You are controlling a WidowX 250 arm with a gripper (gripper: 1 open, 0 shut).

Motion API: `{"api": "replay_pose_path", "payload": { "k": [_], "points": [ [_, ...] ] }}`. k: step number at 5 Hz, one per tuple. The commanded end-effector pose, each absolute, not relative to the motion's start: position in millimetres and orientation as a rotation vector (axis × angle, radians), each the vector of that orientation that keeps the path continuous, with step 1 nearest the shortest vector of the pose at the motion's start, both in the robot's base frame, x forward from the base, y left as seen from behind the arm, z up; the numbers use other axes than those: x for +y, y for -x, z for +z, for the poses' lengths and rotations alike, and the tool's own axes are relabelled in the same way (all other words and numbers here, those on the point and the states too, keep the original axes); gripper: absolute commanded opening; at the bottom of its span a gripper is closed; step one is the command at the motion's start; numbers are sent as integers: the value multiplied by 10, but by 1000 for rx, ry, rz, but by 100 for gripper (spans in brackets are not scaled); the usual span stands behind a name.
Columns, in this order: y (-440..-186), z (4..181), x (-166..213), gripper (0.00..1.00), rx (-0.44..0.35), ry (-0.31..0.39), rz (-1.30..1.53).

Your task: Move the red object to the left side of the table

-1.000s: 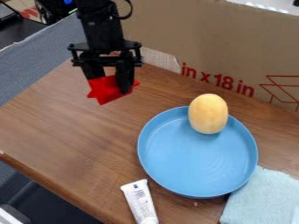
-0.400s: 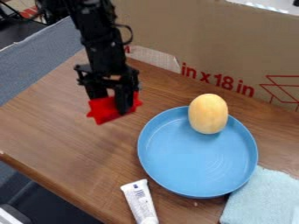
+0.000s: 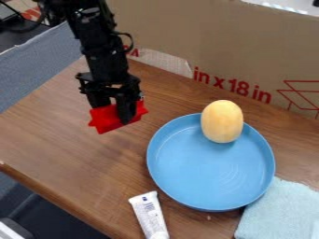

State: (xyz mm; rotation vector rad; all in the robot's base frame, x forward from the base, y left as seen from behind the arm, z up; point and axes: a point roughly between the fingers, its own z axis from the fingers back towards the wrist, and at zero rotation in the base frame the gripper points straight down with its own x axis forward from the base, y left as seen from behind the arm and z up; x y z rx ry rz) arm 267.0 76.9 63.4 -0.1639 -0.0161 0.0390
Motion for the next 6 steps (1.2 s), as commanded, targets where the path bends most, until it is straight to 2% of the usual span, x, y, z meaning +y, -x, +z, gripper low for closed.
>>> {"api": "replay_pose_path", "payload": {
  "k": [1, 3, 4, 5, 6],
  "points": [
    [-2558, 750, 724, 0, -68, 142, 30],
    [-2707, 802, 1010, 0, -79, 118, 70],
    [-2700, 893, 932, 0, -94, 122, 93],
    [-2606, 821, 923, 0, -92, 119, 108],
    [-2688, 1057, 924, 0, -90, 136, 156]
  ]
}}
